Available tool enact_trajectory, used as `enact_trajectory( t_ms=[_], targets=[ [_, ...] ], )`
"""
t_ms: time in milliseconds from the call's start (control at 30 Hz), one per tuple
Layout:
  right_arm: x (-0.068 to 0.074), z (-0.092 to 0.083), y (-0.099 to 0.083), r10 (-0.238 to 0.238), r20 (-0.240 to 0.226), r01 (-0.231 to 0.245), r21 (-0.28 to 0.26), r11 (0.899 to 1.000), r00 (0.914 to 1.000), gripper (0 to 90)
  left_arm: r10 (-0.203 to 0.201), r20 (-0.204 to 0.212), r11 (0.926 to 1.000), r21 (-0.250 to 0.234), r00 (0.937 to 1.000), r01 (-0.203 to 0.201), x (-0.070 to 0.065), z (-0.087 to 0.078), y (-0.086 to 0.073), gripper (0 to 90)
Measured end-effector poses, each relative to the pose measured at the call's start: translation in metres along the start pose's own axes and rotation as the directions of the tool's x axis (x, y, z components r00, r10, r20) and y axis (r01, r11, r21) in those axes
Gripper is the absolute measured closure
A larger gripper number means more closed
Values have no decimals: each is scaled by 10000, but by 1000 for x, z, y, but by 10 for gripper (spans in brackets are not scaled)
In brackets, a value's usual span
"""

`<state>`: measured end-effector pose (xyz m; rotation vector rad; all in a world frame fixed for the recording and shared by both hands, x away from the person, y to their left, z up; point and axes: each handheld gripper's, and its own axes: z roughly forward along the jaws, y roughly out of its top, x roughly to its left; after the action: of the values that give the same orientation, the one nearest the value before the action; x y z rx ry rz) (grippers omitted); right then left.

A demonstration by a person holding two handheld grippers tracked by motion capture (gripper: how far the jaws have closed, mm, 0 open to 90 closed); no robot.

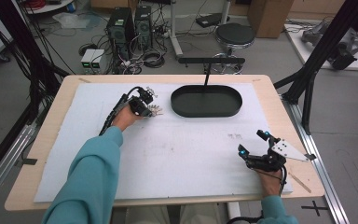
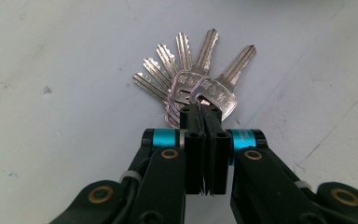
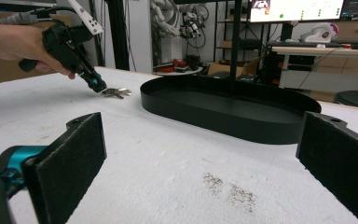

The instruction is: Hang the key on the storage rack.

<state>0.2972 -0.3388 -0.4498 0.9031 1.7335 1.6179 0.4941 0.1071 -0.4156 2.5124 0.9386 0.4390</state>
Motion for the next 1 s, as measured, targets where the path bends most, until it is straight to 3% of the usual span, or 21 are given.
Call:
enact_trajectory(
  t_ms=[333,567,800,1000],
  targets=[
    [0,0,0,-40,12,40,-24,10000,10000,5,-89,-44,9999,94,10000,90,0,-1,0,884],
    [0,0,0,-10,1,10,-7,10000,10000,5,-42,-217,9998,-183,9998,38,1,-5,0,885],
    [0,0,0,18,-16,-18,19,10000,10000,5,-147,24,9978,-649,9999,148,2,-14,1,885],
    [0,0,0,-30,-10,30,27,10000,10000,6,-307,611,9896,-1382,9977,389,3,-31,2,885]
  ],
)
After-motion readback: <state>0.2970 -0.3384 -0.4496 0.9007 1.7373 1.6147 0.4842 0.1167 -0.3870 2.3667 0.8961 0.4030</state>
